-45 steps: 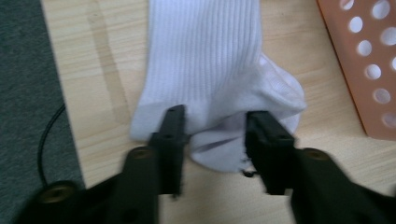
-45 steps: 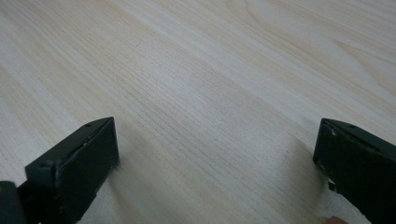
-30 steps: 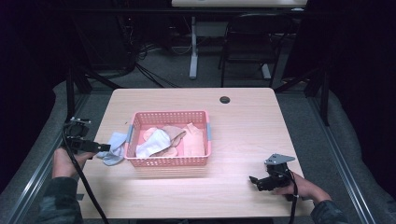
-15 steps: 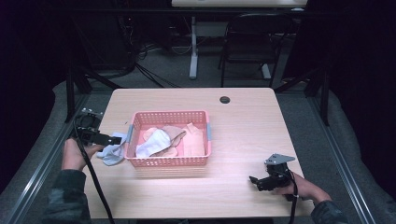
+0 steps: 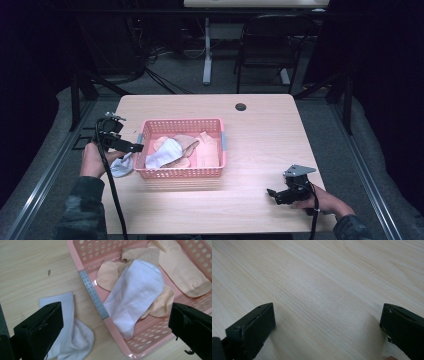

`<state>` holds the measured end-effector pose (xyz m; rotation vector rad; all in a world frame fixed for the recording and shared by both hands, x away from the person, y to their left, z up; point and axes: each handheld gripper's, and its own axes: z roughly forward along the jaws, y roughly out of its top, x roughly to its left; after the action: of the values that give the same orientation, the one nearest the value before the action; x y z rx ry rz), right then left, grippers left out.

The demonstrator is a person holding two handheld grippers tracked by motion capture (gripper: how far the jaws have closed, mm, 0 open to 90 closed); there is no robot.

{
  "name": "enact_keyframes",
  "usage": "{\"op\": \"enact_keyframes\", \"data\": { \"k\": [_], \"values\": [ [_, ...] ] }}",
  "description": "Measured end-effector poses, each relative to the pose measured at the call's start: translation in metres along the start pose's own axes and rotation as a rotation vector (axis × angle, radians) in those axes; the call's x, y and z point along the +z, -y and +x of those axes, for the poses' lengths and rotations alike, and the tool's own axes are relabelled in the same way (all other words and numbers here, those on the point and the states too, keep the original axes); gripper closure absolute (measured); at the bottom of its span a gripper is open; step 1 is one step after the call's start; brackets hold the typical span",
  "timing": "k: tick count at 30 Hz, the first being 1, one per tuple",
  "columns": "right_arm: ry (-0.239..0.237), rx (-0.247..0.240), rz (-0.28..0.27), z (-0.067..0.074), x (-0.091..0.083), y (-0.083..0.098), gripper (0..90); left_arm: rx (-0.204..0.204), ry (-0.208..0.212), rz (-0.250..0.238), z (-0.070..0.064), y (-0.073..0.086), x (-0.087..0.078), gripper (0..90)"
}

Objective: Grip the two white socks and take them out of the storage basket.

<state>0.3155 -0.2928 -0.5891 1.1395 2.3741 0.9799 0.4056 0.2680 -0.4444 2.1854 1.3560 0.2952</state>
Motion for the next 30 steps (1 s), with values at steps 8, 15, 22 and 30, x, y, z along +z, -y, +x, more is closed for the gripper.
{"op": "enact_keyframes", "data": {
  "k": [8, 15, 22, 30],
  "values": [
    [0.0, 0.0, 0.0, 0.0, 0.0, 0.0, 0.0, 0.027, 0.027, -0.006, -0.013, -0.005, 0.016, 0.0],
    [0.0, 0.0, 0.0, 0.0, 0.0, 0.0, 0.0, 0.048, 0.057, -0.016, -0.026, -0.008, 0.032, 0.0],
    [0.0, 0.0, 0.0, 0.0, 0.0, 0.0, 0.0, 0.101, 0.094, -0.011, -0.039, -0.013, 0.047, 0.0],
    [0.0, 0.0, 0.0, 0.0, 0.0, 0.0, 0.0, 0.115, 0.121, 0.055, -0.045, -0.017, 0.071, 1.3]
  ]
}}
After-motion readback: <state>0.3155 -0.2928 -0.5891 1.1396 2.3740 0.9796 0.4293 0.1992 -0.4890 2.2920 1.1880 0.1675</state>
